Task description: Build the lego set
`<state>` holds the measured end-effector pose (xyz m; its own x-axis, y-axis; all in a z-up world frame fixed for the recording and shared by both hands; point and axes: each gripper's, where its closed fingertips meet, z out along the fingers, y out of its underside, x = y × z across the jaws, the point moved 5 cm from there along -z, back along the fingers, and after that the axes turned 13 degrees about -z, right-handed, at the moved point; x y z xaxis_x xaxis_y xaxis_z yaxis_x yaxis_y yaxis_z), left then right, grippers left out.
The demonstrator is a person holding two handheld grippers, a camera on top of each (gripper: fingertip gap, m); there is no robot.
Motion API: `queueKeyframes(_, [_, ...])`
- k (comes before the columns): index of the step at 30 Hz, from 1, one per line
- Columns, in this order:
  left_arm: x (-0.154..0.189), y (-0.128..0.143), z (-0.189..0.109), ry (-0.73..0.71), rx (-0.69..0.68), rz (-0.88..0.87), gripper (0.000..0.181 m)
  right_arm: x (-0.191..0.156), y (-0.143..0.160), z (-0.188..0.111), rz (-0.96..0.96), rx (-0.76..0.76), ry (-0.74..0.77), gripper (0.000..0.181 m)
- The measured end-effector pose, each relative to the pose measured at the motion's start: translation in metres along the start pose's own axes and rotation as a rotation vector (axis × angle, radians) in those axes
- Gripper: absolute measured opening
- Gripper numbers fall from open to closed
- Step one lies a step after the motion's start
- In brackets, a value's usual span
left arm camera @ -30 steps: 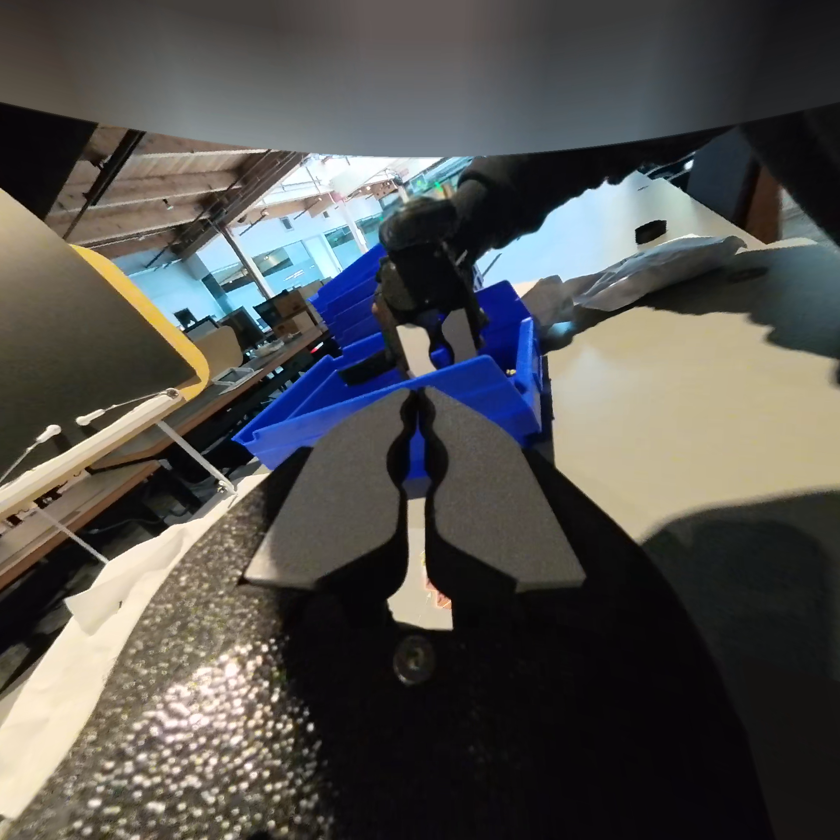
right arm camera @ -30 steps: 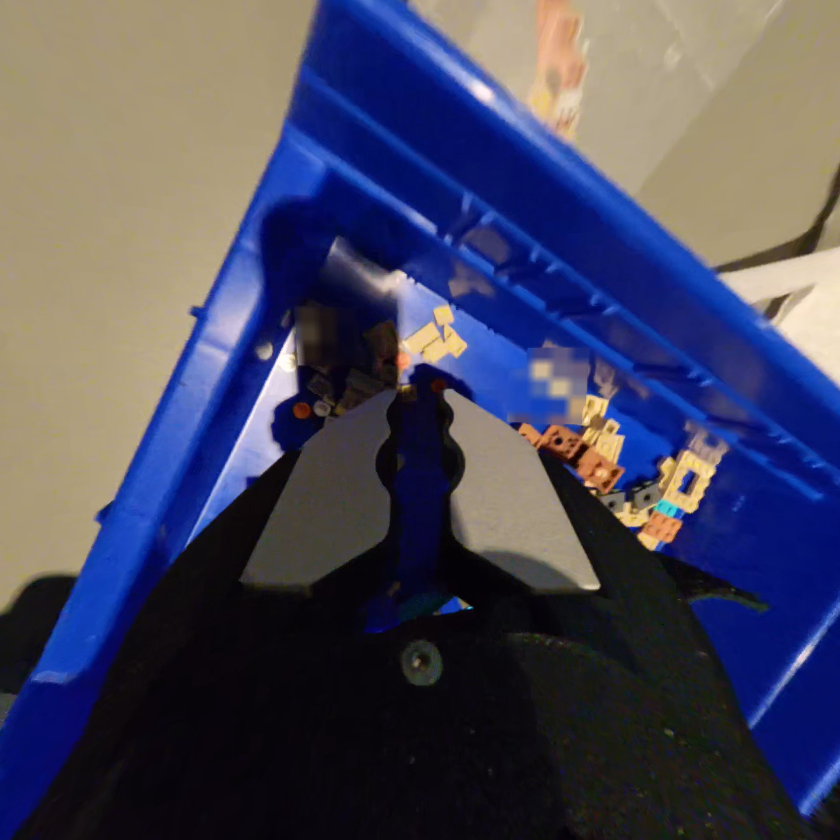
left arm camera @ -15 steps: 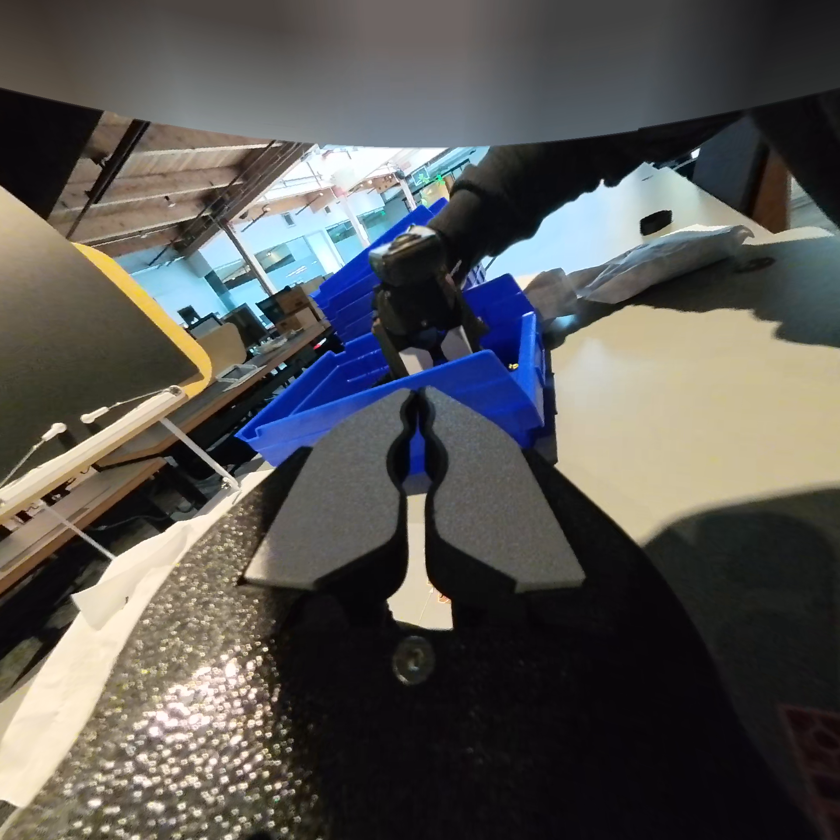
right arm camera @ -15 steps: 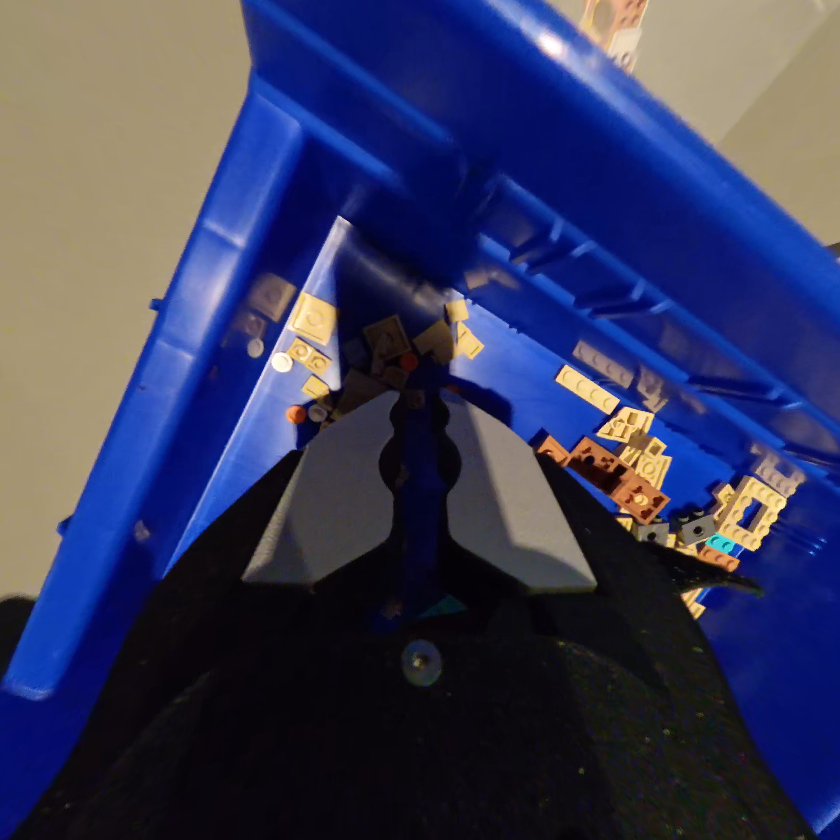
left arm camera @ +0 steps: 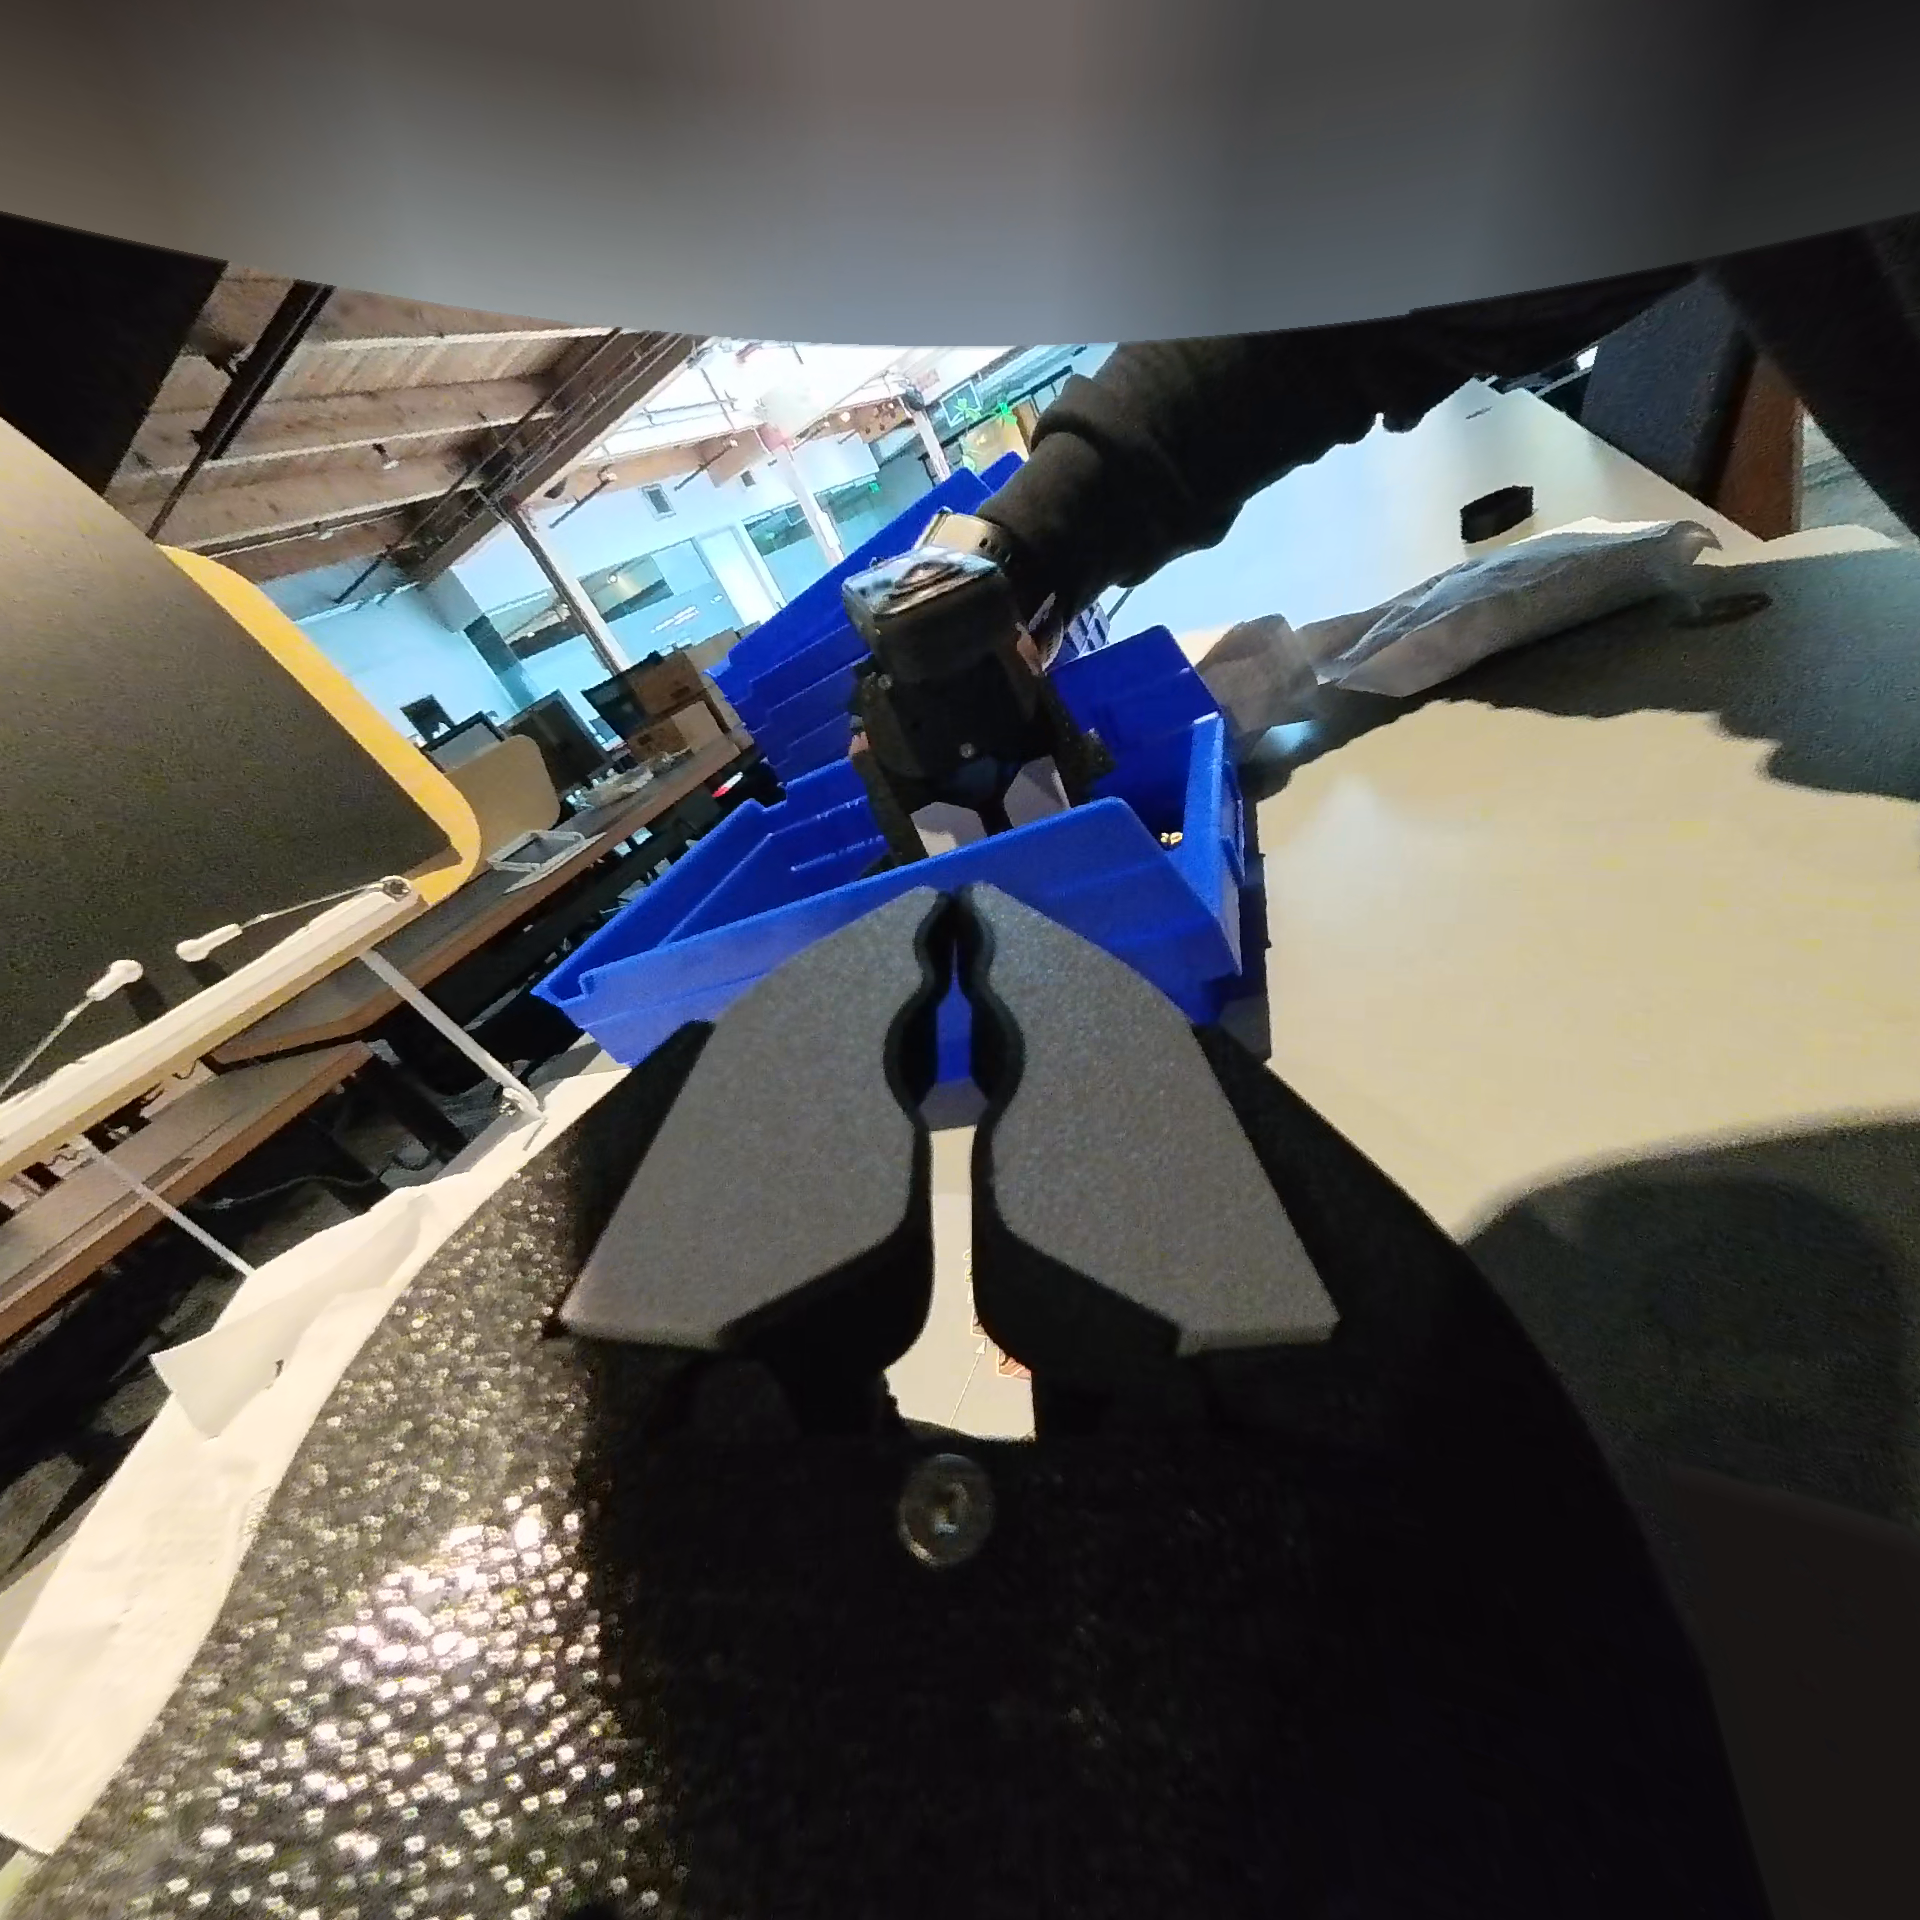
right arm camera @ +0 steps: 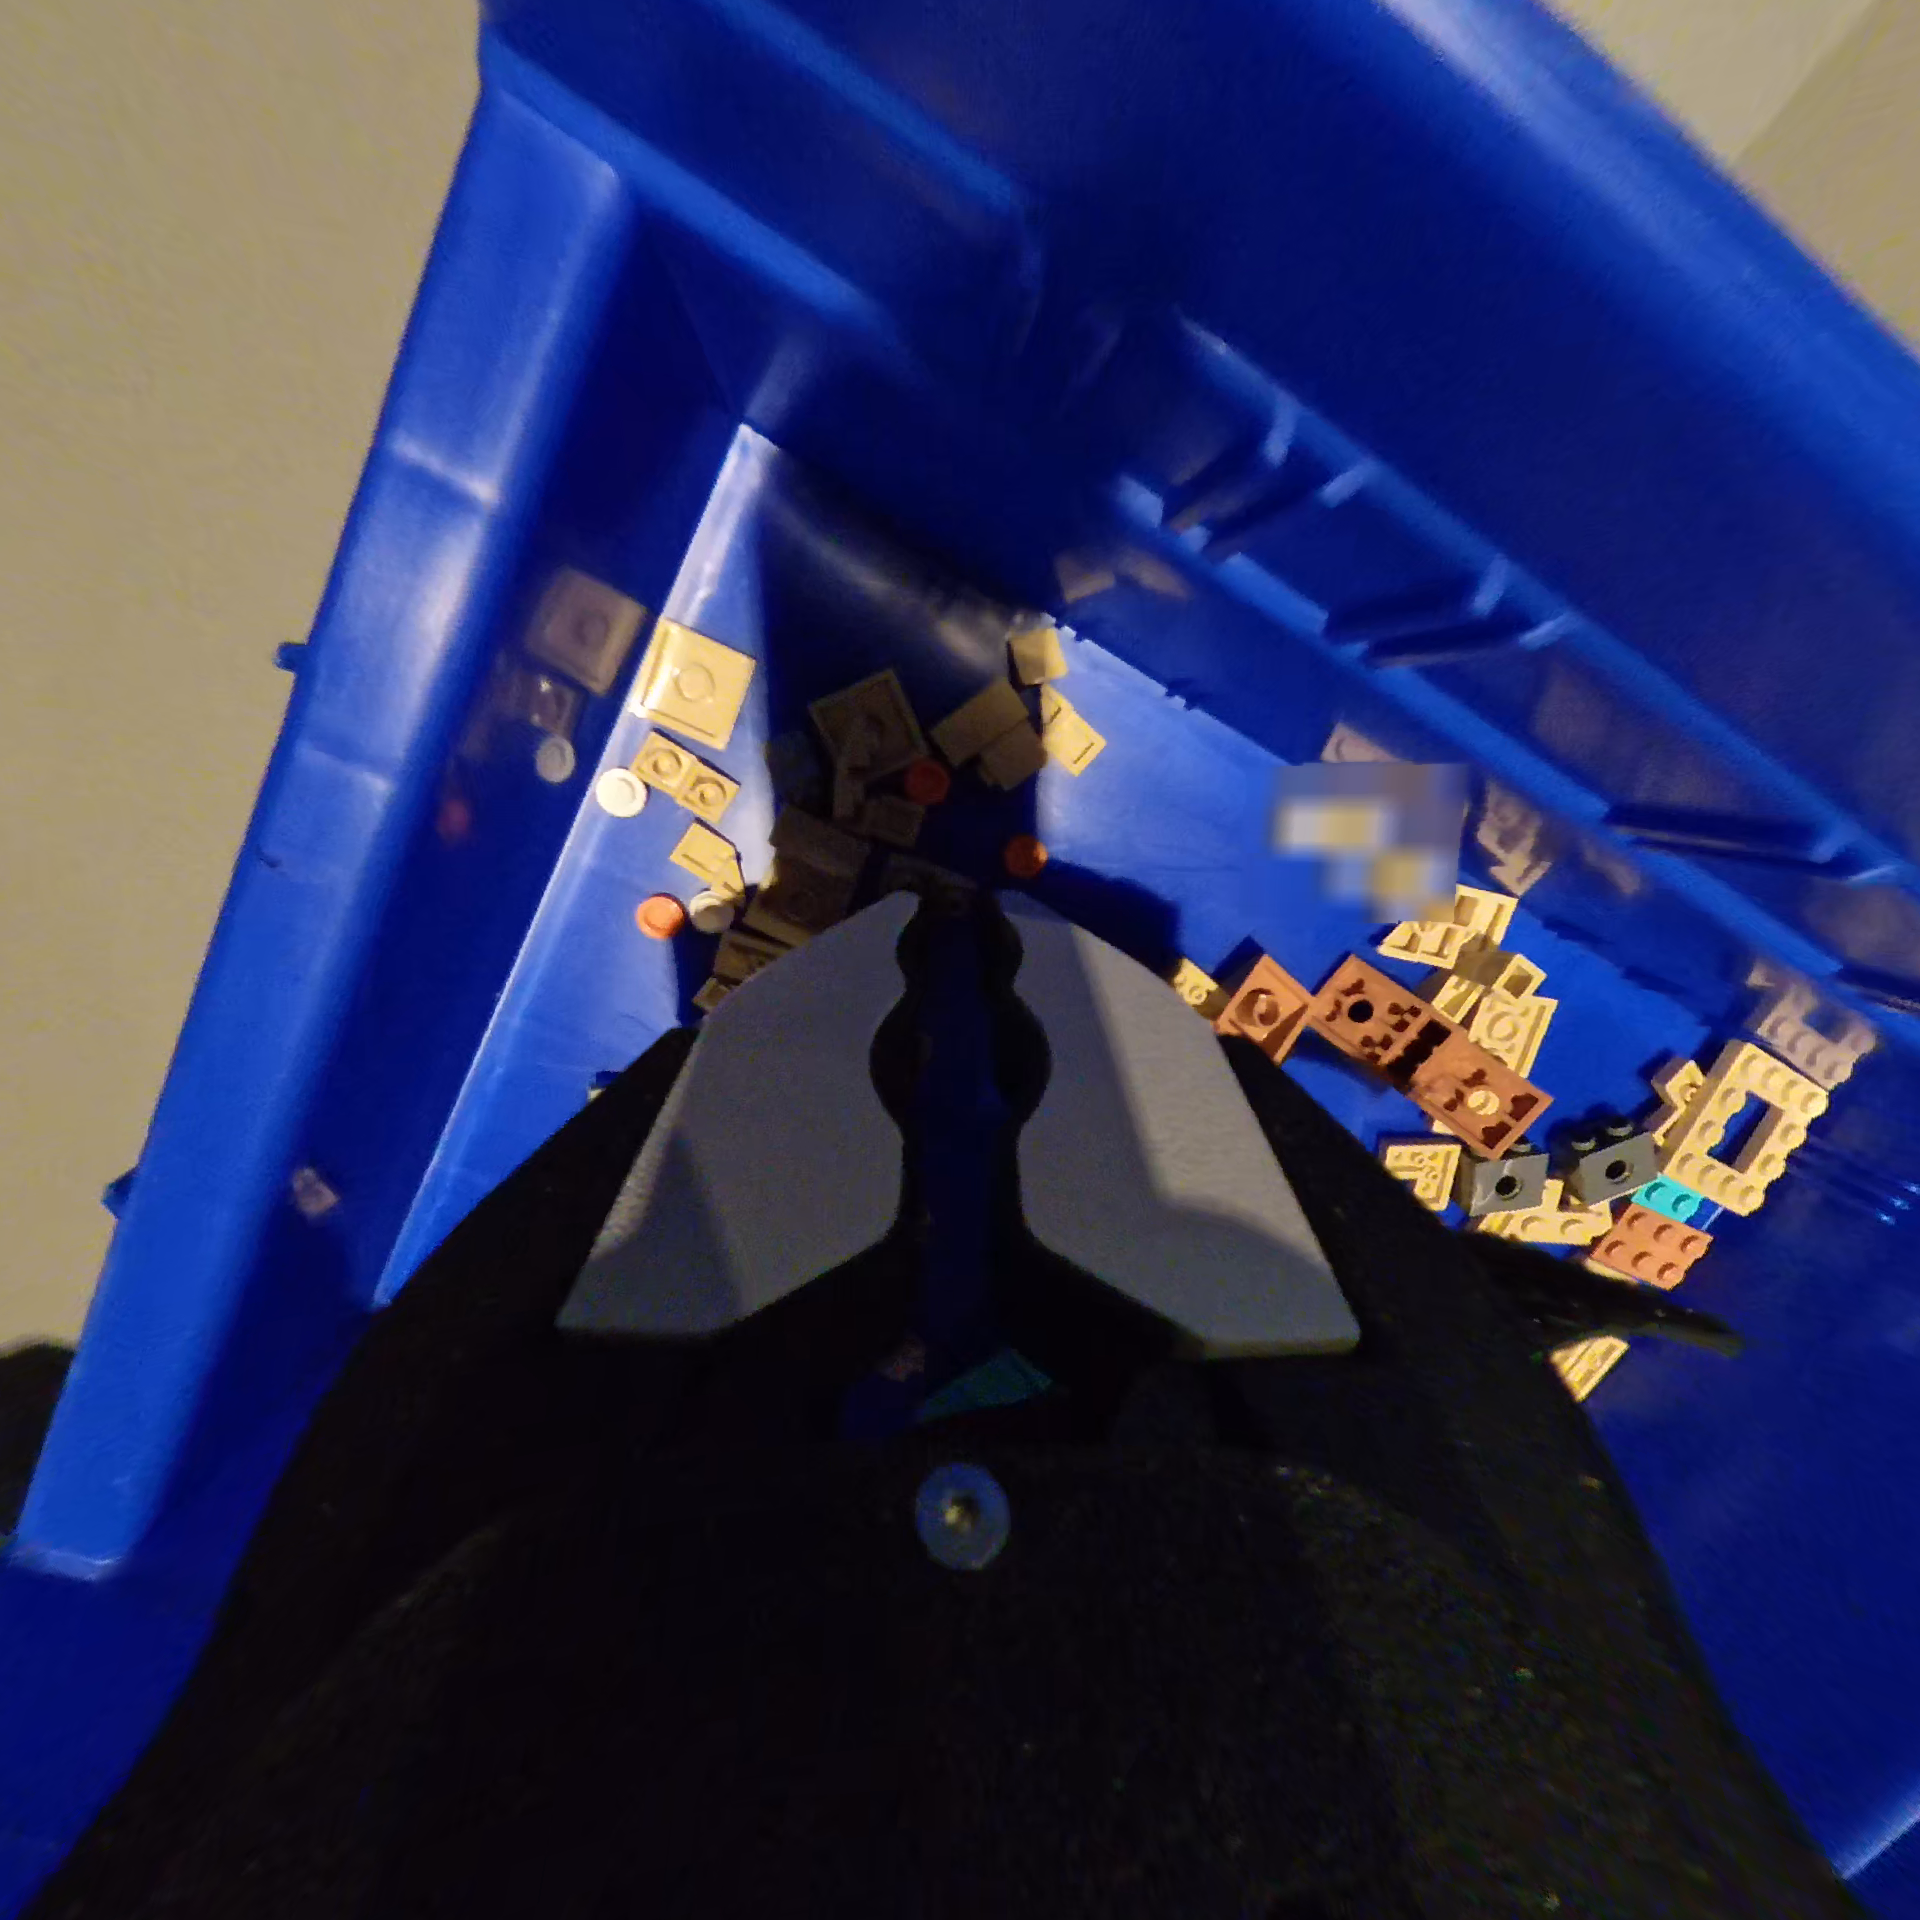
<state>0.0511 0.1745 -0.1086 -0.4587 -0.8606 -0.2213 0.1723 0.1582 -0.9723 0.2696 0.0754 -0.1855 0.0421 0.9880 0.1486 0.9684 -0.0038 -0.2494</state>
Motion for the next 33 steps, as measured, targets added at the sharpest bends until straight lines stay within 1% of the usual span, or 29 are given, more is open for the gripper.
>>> queueKeyframes(3, [0.000, 0.000, 0.000, -0.001, 0.000, -0.001, 0.000, 0.001, -0.002, 0.001, 0.006, 0.009, -0.011, 0.008])
queueKeyframes(8, [-0.001, 0.000, 0.000, -0.002, 0.001, -0.002, 0.000, 0.000, -0.003, 0.001, 0.003, 0.007, -0.032, 0.000])
queueKeyframes(26, [0.003, -0.003, 0.000, 0.007, 0.009, 0.002, 0.000, -0.002, 0.006, -0.009, 0.093, -0.035, 0.037, 0.000])
queueKeyframes(29, [0.003, -0.003, 0.000, 0.008, 0.010, 0.000, 0.000, -0.003, 0.008, -0.007, 0.122, -0.051, 0.035, 0.000])
queueKeyframes(33, [0.004, -0.004, 0.000, 0.009, 0.014, 0.000, 0.000, -0.001, 0.012, -0.008, 0.257, -0.084, 0.050, 0.000])
